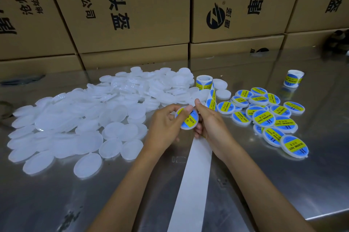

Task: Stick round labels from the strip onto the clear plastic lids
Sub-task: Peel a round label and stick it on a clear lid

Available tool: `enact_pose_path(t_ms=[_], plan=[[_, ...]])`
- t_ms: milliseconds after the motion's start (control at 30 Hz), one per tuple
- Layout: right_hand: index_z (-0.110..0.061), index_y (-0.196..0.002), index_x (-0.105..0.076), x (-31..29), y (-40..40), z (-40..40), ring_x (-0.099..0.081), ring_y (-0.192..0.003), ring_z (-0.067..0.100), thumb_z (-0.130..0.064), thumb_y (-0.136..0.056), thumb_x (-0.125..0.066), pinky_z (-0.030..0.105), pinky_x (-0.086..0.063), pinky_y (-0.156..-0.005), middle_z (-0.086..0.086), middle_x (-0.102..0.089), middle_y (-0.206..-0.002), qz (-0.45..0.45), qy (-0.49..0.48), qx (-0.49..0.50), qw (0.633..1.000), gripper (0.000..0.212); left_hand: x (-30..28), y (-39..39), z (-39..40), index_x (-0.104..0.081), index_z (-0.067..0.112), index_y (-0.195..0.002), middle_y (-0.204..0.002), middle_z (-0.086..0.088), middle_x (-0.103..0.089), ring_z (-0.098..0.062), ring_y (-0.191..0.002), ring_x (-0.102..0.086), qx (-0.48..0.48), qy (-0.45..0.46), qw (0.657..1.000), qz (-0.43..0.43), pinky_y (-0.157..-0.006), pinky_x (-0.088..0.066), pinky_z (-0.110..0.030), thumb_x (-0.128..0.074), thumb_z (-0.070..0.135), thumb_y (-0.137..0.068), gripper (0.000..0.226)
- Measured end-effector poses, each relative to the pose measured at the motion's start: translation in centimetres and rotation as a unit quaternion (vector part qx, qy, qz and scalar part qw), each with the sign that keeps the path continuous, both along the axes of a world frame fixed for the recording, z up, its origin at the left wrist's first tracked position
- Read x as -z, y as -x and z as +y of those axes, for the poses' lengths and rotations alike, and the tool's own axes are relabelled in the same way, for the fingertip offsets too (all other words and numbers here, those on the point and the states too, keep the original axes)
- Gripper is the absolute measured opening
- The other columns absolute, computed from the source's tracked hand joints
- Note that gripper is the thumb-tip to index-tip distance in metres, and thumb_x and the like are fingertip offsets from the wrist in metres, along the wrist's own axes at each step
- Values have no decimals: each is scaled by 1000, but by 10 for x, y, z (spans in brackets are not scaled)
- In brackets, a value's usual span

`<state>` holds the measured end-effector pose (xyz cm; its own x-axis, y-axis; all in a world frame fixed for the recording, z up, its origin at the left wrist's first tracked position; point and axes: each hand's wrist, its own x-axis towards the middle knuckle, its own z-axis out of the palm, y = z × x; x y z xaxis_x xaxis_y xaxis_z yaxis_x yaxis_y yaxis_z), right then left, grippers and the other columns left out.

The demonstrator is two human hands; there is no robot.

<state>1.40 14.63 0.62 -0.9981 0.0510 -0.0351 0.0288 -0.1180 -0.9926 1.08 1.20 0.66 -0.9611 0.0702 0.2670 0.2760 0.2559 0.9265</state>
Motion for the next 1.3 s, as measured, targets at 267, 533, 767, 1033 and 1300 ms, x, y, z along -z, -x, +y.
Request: enact_pose_path(t_ms=[267, 533, 767, 1033, 1300], plan=[[-4, -67, -46, 4, -8, -5, -31, -45, 11, -47, -96, -56, 25, -29, -46, 0, -34, -54, 79, -173, -38, 981, 54, 1, 3, -3, -66, 10, -74, -59, -8, -62, -16, -41, -54, -97, -40, 994, 37, -42, -45, -26, -52, 39, -104, 45], [-4, -69, -47, 8, -5, -2, -34, -52, 5, -38, -102, -50, 19, -29, -53, -10, -35, -53, 142, -223, 67, 962, 47, 1, 6, 0, -64, 10, -105, -58, -6, -63, -18, -55, -60, -5, -21, 1000, -7, -66, -55, -35, -45, 31, -107, 28], [-11, -67, -47, 10, -2, 1, -45, -49, -2, -29, -105, -46, 12, -34, -52, -16, -48, -46, 157, -183, 100, 965, 42, 1, 5, -2, -57, 11, -122, -71, -7, -71, -21, -62, -63, 93, -33, 994, -49, -76, -57, -39, -59, 20, -101, 24], [0, -72, -46, 11, 1, 4, -57, -60, 6, -51, -96, -54, 28, -40, -62, 12, -55, -62, 136, -153, 58, 977, 58, 2, 5, -3, -59, 20, -130, -75, -3, -73, -17, -55, -63, 92, -71, 993, -38, -73, -63, -48, -64, 17, -98, 32], [-15, -57, -35, 13, 1, 5, -44, -59, 15, -47, -93, -62, 32, -30, -56, 3, -37, -54, 149, -237, 92, 956, 55, 0, 3, 1, -61, 14, -134, -72, -6, -72, -17, -49, -59, 72, -128, 986, -84, -66, -63, -48, -54, 23, -104, 32]])
